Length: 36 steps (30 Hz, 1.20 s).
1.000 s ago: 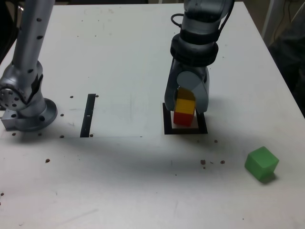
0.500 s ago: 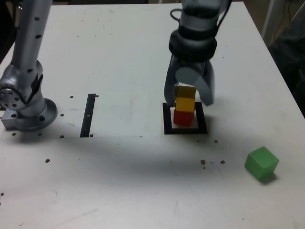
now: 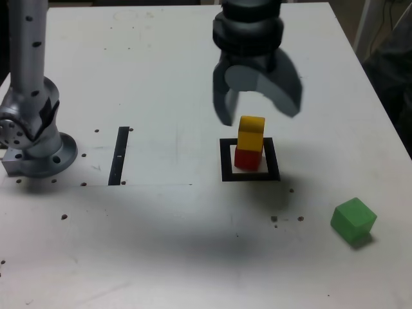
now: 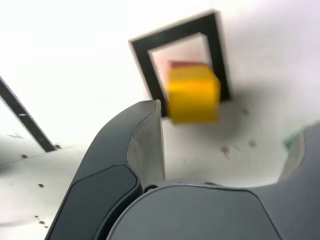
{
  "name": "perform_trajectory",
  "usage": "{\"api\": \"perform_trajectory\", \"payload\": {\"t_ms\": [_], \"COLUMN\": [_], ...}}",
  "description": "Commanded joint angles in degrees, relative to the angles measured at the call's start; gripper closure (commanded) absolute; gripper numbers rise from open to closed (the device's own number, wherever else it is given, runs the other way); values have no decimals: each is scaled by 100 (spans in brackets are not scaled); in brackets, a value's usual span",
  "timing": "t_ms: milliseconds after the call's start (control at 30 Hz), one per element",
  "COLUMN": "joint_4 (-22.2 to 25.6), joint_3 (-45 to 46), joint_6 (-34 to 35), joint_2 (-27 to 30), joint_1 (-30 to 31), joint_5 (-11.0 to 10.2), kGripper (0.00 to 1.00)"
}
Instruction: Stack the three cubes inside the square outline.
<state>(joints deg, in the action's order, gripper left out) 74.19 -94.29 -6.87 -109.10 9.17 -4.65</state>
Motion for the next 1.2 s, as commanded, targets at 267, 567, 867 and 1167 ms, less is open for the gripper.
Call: {"api": "perform_trajectory", "payload": {"t_ms": [267, 567, 867, 1167], "joint_4": [895, 1494, 1497, 1538], "joint_3": [-1790, -3118, -3334, -3341], "joint_6": [177, 213, 213, 151], "joint_2": [-510, -1450, -1938, -2349], "joint_1": [843, 1151, 1145, 1020], "joint_5": [-500, -417, -240, 9], "kGripper": [1, 1, 1, 4]}}
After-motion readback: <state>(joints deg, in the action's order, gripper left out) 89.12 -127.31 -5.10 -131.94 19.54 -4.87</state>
